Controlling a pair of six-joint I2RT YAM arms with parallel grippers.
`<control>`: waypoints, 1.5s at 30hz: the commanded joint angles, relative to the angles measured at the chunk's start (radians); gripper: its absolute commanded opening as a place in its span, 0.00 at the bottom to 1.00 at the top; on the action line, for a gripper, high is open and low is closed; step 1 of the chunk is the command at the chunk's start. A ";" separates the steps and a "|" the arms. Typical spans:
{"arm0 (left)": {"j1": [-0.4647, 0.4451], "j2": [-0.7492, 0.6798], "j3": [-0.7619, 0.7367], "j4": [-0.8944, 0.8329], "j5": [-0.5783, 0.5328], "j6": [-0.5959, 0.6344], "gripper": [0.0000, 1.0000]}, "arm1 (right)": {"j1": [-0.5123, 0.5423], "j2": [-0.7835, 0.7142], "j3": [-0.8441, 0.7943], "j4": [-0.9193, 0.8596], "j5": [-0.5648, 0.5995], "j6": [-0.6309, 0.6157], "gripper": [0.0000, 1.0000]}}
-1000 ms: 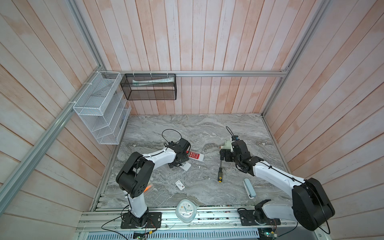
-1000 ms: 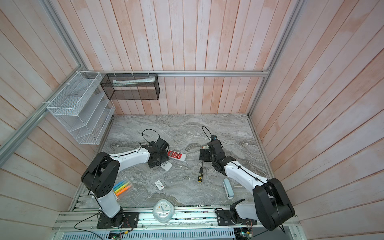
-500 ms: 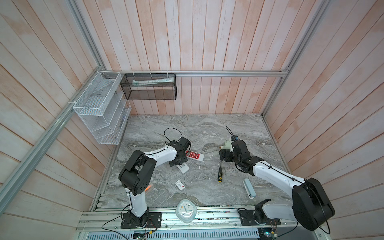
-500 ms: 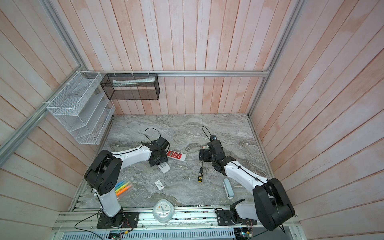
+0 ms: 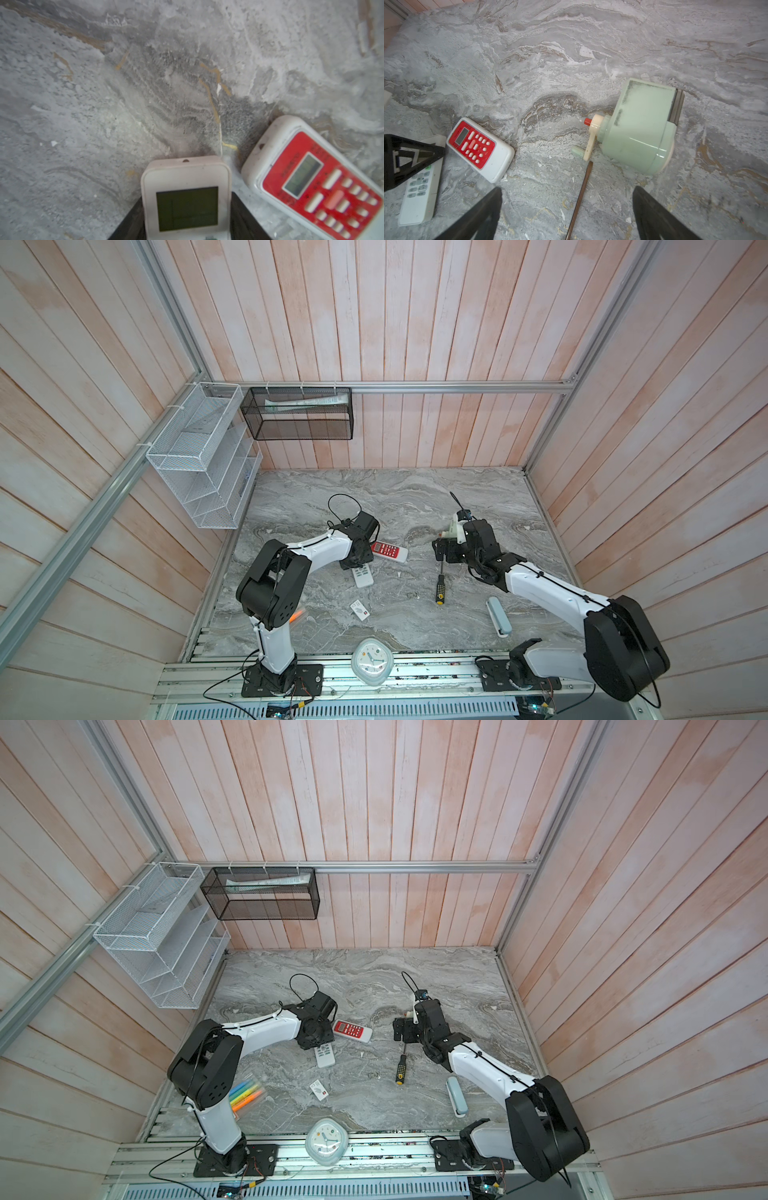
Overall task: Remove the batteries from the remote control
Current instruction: 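Close the left gripper on the white remote and lift it, then bring the white remote toward the right gripper and grasp its end with the right gripper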
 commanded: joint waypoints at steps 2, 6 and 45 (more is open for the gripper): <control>0.002 0.012 -0.038 0.036 0.065 0.011 0.50 | 0.011 -0.016 -0.016 0.054 -0.082 -0.016 0.98; 0.002 -0.011 -0.051 0.060 0.062 0.009 0.49 | 0.020 -0.027 -0.026 0.084 -0.128 -0.029 0.98; -0.030 -0.316 -0.203 0.580 0.192 -0.033 0.49 | 0.169 0.253 0.018 0.578 -0.549 0.245 0.62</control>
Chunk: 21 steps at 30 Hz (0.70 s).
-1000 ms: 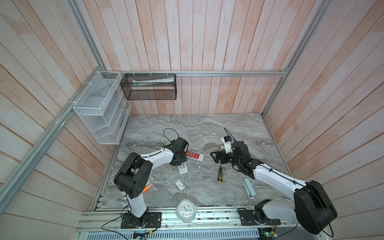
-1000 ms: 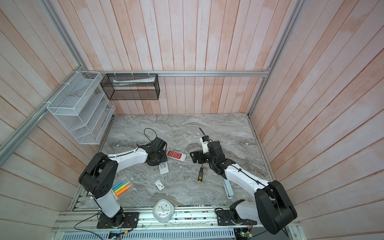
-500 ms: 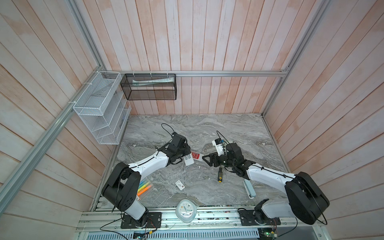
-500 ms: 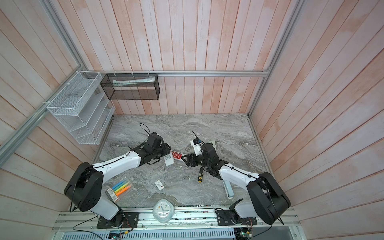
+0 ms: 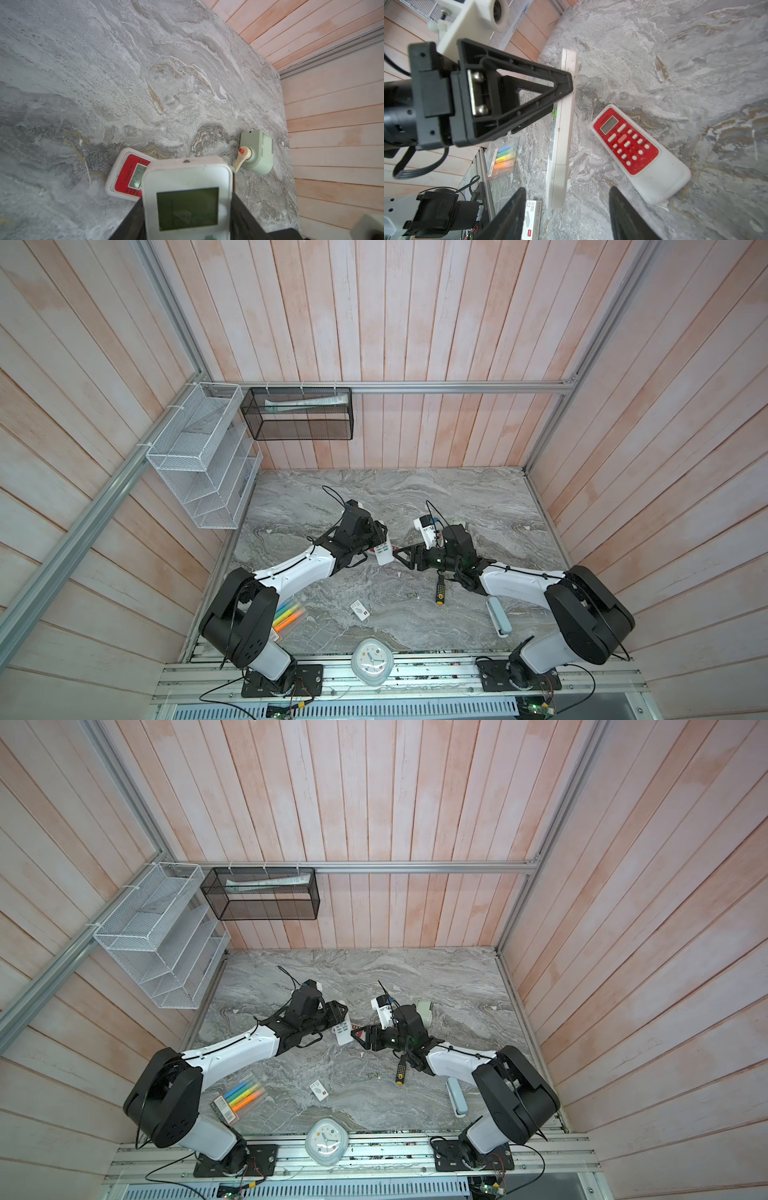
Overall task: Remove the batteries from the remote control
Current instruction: 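Bring the white remote toward the right gripper and grasp its end with the right gripper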
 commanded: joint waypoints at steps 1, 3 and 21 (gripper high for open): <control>-0.006 -0.037 -0.018 0.056 0.018 -0.009 0.49 | 0.007 0.029 0.037 0.070 -0.044 0.029 0.62; -0.006 -0.043 -0.020 0.062 0.022 -0.009 0.49 | 0.010 0.047 0.046 0.088 -0.052 0.038 0.60; -0.008 -0.055 -0.039 0.101 0.039 -0.023 0.49 | 0.032 0.153 0.122 0.116 -0.090 0.065 0.32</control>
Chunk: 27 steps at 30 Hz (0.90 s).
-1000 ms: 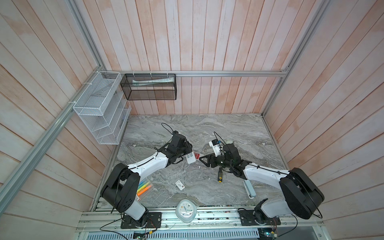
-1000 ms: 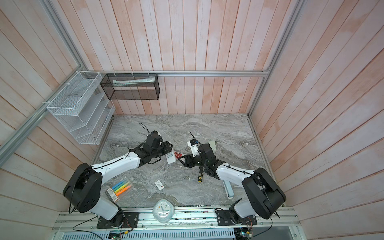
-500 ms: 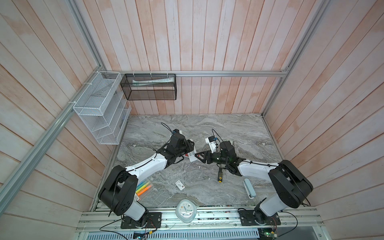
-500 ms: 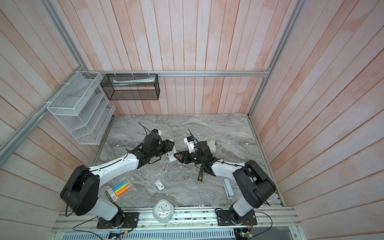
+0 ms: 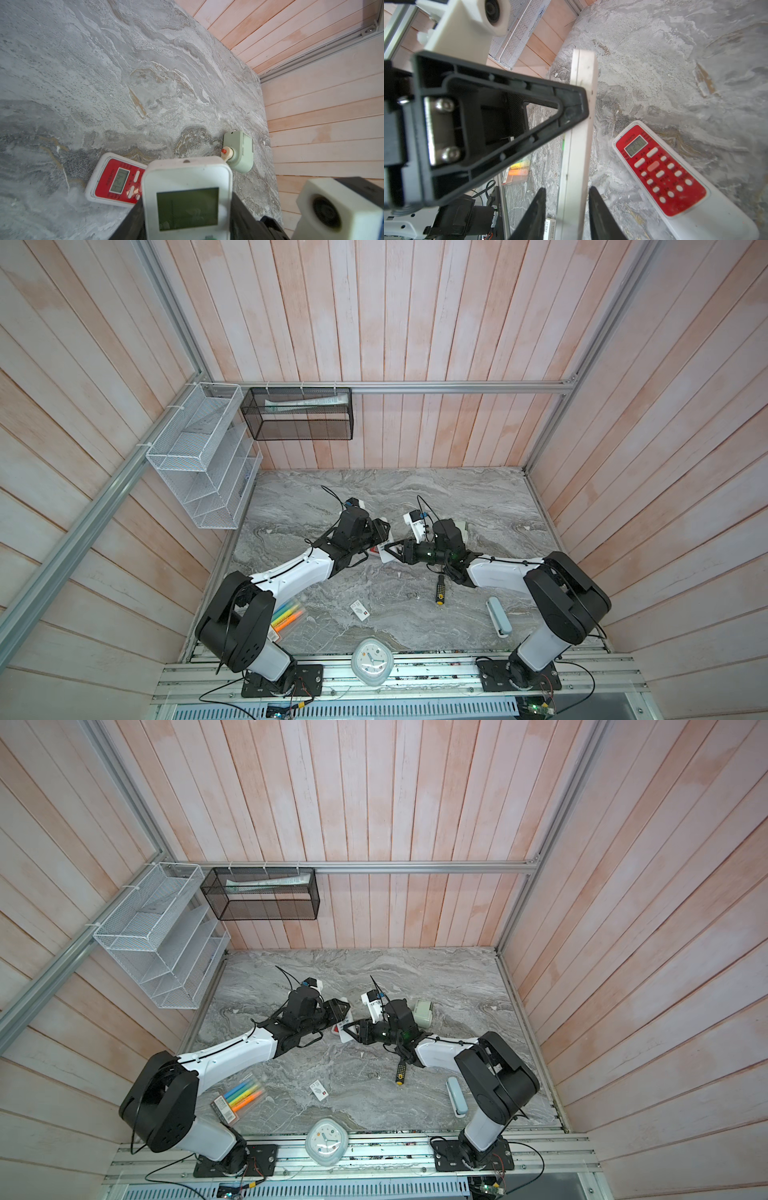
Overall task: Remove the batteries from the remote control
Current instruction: 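Bring the white remote toward the right gripper and grasp its end with the right gripper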
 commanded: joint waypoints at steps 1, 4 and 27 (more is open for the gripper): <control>-0.005 -0.032 -0.016 0.033 0.009 -0.008 0.49 | 0.011 0.025 0.032 0.024 -0.024 0.004 0.30; -0.005 -0.036 -0.019 0.035 0.006 -0.008 0.49 | 0.016 0.033 0.036 0.025 -0.025 0.004 0.25; 0.080 -0.198 0.014 -0.223 -0.014 0.008 1.00 | 0.132 -0.085 0.032 -0.249 0.516 -0.511 0.10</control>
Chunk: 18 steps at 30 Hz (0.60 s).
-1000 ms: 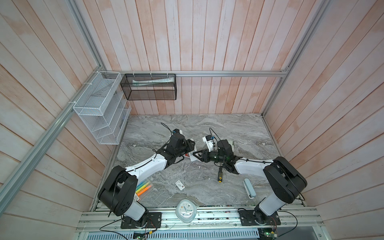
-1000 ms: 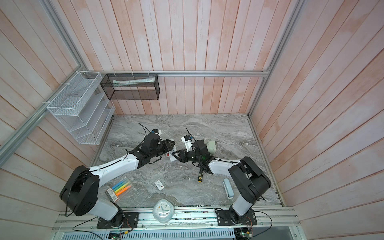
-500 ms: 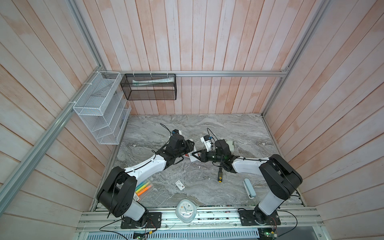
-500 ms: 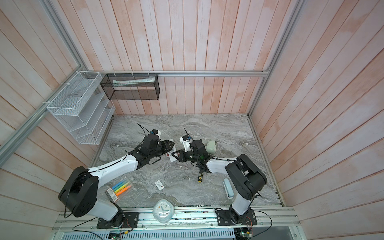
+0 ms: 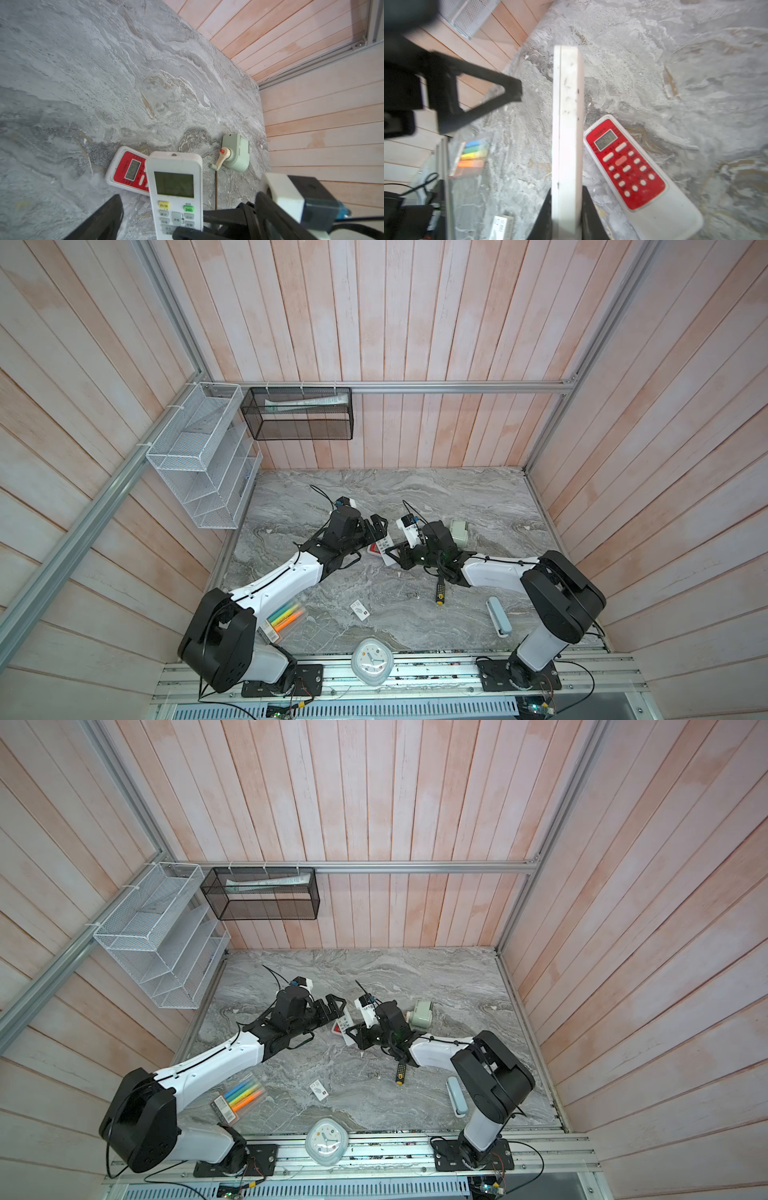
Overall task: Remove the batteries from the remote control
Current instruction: 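Bring the white remote toward the right gripper and grasp its end with the right gripper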
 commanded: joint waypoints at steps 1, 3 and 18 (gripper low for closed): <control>0.051 -0.059 0.026 -0.114 0.024 0.012 1.00 | 0.069 -0.087 -0.017 -0.047 0.302 -0.249 0.10; 0.078 -0.074 0.027 -0.159 0.056 0.005 1.00 | 0.099 -0.120 -0.039 -0.032 0.411 -0.323 0.10; 0.164 -0.089 0.031 -0.082 0.358 -0.022 1.00 | 0.286 -0.228 -0.181 0.270 1.011 -0.858 0.11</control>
